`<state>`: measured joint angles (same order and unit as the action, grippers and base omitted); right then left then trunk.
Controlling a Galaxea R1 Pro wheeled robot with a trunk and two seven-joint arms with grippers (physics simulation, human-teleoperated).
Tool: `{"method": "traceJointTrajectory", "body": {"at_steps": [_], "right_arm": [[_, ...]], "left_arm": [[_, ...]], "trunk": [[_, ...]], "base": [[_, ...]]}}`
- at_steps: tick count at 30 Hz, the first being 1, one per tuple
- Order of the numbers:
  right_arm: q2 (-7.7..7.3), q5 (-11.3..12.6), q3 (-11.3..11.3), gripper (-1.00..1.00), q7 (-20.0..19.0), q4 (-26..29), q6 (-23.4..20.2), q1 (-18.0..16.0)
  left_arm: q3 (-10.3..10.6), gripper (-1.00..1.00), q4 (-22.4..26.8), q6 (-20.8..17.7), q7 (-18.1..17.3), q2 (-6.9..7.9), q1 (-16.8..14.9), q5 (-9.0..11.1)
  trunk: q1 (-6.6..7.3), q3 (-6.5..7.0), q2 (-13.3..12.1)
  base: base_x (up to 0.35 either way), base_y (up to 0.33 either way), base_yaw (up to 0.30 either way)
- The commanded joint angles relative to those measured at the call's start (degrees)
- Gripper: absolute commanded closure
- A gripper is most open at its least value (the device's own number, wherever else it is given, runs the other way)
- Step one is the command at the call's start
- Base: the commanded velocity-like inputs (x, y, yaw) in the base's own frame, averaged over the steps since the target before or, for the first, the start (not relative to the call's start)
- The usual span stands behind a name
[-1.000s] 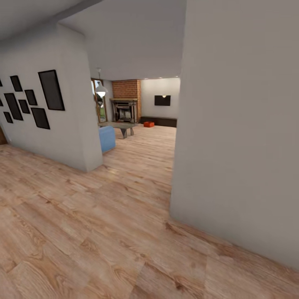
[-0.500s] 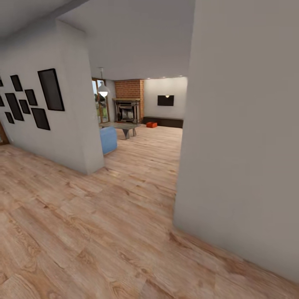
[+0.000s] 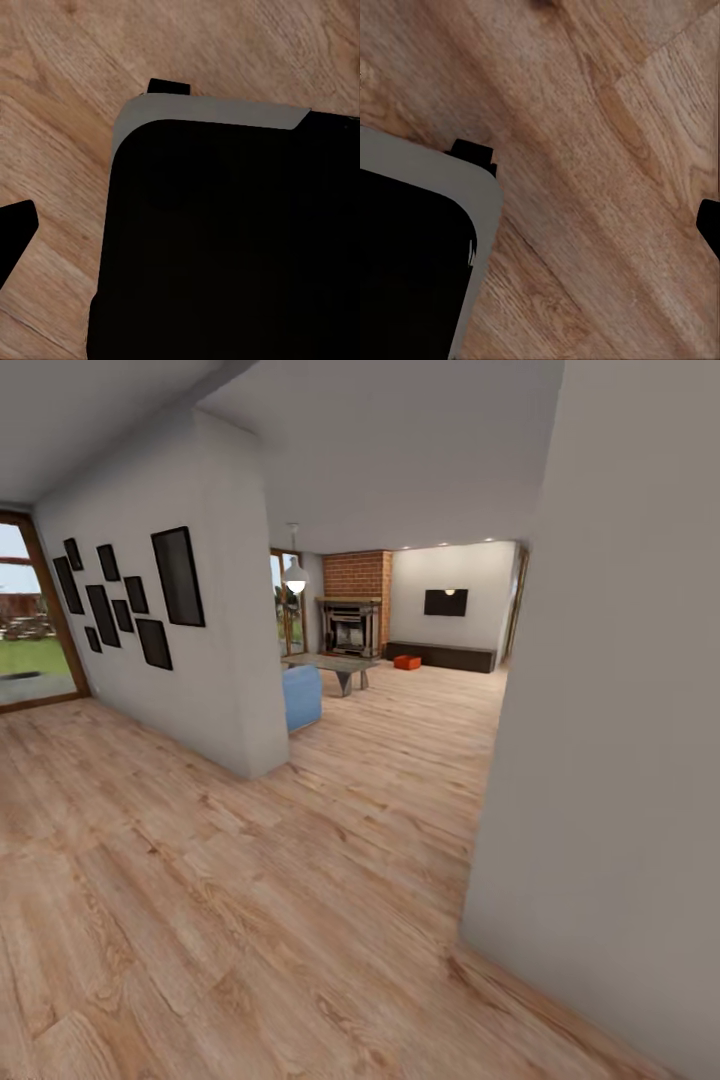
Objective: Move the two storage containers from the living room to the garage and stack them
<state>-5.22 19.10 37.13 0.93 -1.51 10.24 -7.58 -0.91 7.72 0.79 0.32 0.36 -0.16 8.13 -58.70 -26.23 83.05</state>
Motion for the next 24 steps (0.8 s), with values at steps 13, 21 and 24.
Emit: {"method": "traceJointTrajectory", "body": {"at_steps": [13,21,24], "right_arm": [[0.03,0.4,0.5,-1.0,0.0,-0.2,0.3,0.0],[0.02,0.4,0.5,-1.0,0.0,-0.2,0.3,-0.1],[-0.04,0.4,0.4,-1.0,0.0,-0.2,0.3,-0.1]], "left_arm": [[-0.1,-1.0,0.0,0.1,0.0,-0.01,0.0,0.4],[-0.1,-1.0,0.0,0.1,0.0,-0.01,0.0,0.4],[-0.1,-1.0,0.0,0.1,0.0,-0.01,0.0,0.4]], "trunk": [[-0.03,-0.05,0.0],[-0.03,-0.05,0.0],[-0.03,-0.05,0.0]], "base": [[0.323,0.0,0.271],[0.323,0.0,0.27],[0.323,0.0,0.086]]}}
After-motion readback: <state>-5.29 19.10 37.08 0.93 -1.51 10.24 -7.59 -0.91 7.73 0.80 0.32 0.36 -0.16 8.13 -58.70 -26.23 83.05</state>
